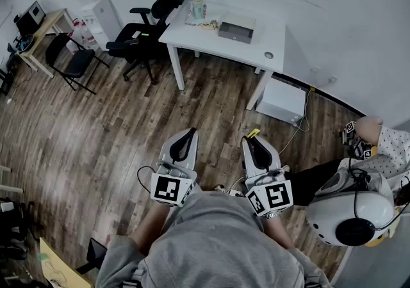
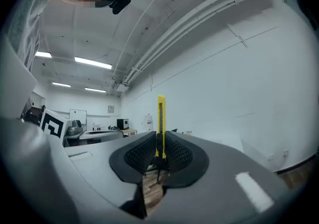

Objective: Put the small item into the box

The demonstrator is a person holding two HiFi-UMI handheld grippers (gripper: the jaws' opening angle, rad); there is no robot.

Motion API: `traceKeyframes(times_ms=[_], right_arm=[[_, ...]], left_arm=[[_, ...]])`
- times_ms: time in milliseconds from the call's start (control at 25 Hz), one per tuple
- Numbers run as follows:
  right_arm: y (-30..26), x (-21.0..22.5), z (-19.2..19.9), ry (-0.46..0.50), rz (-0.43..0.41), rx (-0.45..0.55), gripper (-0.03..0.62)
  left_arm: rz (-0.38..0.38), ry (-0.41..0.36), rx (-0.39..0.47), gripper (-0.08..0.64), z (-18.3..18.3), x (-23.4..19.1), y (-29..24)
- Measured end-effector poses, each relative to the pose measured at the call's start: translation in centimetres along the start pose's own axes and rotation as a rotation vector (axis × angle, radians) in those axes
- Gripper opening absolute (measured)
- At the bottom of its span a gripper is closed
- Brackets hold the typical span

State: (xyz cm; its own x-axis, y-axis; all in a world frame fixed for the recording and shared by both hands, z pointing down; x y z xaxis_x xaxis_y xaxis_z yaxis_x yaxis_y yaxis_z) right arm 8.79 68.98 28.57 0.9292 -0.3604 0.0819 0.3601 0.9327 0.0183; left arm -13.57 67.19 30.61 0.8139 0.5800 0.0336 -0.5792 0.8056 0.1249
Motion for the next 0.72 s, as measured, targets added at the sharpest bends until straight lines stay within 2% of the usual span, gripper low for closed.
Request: traceKeyframes(times_ms=[720], right_arm=[[-0.6,2.2,-0.2,0.002,0.030,0.008,0.071]], left_arm=[[0.023,-0.028,-0.006,0.002,-0.1,0.3,-2.9]])
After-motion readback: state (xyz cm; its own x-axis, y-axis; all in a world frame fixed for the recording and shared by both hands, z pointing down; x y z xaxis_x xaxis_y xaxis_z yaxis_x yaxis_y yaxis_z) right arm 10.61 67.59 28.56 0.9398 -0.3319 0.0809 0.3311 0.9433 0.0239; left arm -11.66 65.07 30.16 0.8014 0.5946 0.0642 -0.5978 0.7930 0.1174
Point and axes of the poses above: the fingertips, and each gripper's own axes: y backward along the fingers, x to its right, z out of its underside, the point moved 9 cm from there along y, backward along the fingers, and after that the axes turned 9 degrees about z, right-handed, at the moved point
